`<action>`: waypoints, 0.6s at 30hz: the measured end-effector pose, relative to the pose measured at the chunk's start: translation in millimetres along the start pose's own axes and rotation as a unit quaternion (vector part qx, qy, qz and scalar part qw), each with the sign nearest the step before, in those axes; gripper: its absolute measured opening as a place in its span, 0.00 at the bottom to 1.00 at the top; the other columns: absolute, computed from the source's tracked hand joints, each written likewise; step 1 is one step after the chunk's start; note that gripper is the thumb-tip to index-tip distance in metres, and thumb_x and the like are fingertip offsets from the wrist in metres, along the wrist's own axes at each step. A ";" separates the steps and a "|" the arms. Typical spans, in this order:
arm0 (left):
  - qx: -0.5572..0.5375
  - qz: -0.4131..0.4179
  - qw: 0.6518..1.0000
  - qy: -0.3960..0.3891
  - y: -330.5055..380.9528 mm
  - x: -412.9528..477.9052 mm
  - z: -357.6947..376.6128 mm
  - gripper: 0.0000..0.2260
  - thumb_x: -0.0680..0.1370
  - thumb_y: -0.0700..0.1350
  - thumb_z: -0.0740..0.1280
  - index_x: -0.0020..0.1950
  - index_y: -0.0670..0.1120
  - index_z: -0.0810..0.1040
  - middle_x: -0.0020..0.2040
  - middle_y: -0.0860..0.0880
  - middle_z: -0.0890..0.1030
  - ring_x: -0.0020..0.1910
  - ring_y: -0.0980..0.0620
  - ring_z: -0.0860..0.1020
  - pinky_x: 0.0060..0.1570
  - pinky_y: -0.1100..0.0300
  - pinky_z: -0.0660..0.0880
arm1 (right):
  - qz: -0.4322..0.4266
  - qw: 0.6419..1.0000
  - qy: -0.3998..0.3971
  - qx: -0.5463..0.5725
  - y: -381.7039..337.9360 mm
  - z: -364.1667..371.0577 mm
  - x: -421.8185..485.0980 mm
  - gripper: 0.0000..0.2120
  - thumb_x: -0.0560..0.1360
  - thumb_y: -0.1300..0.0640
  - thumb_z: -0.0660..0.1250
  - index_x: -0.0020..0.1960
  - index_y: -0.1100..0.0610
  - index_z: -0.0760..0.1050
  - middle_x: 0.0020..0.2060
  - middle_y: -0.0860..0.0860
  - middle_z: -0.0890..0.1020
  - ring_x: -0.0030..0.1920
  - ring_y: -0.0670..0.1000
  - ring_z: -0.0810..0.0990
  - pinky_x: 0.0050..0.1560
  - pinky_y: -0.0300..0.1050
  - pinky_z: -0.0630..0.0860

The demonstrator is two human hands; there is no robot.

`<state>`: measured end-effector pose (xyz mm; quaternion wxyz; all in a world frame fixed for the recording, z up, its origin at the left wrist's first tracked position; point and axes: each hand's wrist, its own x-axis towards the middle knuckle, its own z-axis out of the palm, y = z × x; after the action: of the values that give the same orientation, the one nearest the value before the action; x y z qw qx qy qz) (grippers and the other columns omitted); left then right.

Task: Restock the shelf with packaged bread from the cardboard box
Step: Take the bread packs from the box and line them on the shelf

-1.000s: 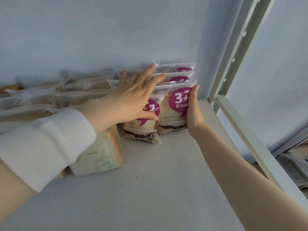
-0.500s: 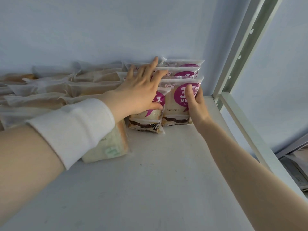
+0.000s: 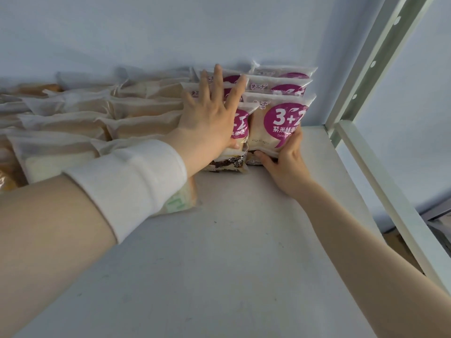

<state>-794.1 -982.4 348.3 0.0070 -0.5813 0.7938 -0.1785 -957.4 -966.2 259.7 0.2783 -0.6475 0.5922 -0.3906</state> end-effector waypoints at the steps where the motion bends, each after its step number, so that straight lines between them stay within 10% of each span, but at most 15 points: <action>1: -0.003 -0.003 1.000 -0.008 0.6 -0.3 -1.7 0.50 0.70 0.64 0.64 0.74 0.46 0.32 0.75 0.33 0.40 0.74 0.32 0.47 0.67 0.33 0.58 | 0.004 1.000 -0.004 0.002 -1.0 -1.2 -0.2 0.46 0.72 0.54 0.70 0.74 0.64 0.41 0.74 0.60 0.57 0.74 0.57 0.57 0.71 0.55 0.61; 8: -0.065 0.058 0.996 0.004 -34.8 -28.0 -42.1 0.53 0.62 0.74 0.57 0.75 0.47 0.36 0.77 0.40 0.40 0.76 0.41 0.42 0.69 0.35 0.41 | -0.041 0.994 0.104 -0.005 -39.5 6.7 -42.4 0.55 0.68 0.49 0.72 0.73 0.65 0.34 0.75 0.62 0.40 0.76 0.58 0.38 0.76 0.52 0.42; 18: -0.052 0.013 0.993 -0.108 -213.9 -166.6 -20.0 0.55 0.56 0.75 0.59 0.76 0.53 0.43 0.78 0.46 0.42 0.76 0.46 0.42 0.73 0.41 0.43 | -0.260 0.928 0.094 -0.250 -128.8 127.2 -104.9 0.45 0.66 0.46 0.73 0.73 0.64 0.55 0.71 0.68 0.52 0.72 0.64 0.46 0.71 0.63 0.48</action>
<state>-547.5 -878.4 396.6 0.0646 -0.5865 0.8040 -0.0737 -779.6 -857.4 278.5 -0.0609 -0.7877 0.5051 -0.3475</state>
